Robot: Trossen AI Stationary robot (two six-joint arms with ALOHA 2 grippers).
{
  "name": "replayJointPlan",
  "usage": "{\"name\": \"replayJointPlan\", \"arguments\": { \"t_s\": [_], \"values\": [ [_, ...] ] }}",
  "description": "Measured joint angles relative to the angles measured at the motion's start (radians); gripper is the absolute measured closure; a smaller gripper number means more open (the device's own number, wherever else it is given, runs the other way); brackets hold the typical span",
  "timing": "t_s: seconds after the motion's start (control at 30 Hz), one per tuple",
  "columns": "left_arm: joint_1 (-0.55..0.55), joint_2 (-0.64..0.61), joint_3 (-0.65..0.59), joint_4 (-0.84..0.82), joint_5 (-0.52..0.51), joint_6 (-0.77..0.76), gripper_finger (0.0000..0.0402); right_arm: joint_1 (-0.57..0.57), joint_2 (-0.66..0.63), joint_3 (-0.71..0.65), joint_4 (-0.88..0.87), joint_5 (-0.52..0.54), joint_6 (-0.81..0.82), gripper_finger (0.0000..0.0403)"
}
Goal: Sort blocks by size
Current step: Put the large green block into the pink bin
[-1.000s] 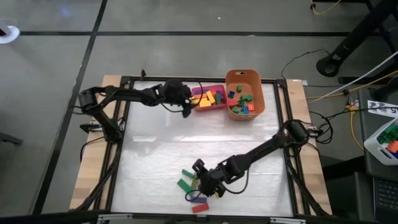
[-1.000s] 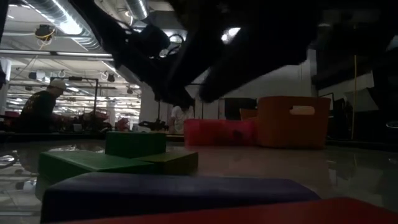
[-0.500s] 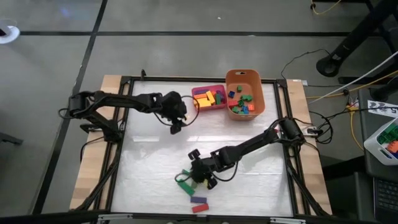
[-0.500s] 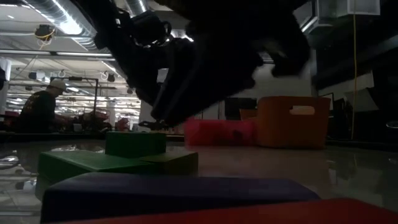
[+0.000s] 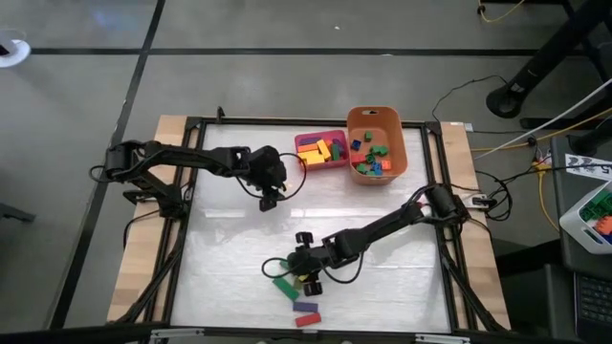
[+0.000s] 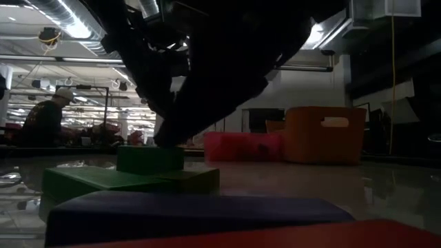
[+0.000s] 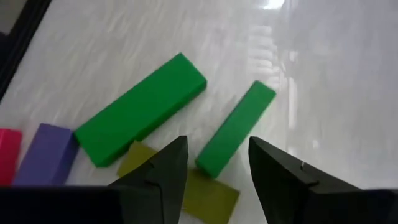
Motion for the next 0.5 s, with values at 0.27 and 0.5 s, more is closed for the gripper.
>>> {"name": "replayJointPlan", "arguments": {
  "t_s": [0.27, 0.5],
  "values": [
    [0.0, 0.0, 0.0, -0.006, 0.0, -0.003, 0.0245, 0.006, 0.0, 0.0, -0.005, 0.124, 0.028, 0.0233],
    [0.0, 0.0, 0.0, -0.007, 0.0, 0.0, 0.0245, 0.006, 0.035, -0.002, -0.005, 0.113, 0.03, 0.0233]
  ]
}}
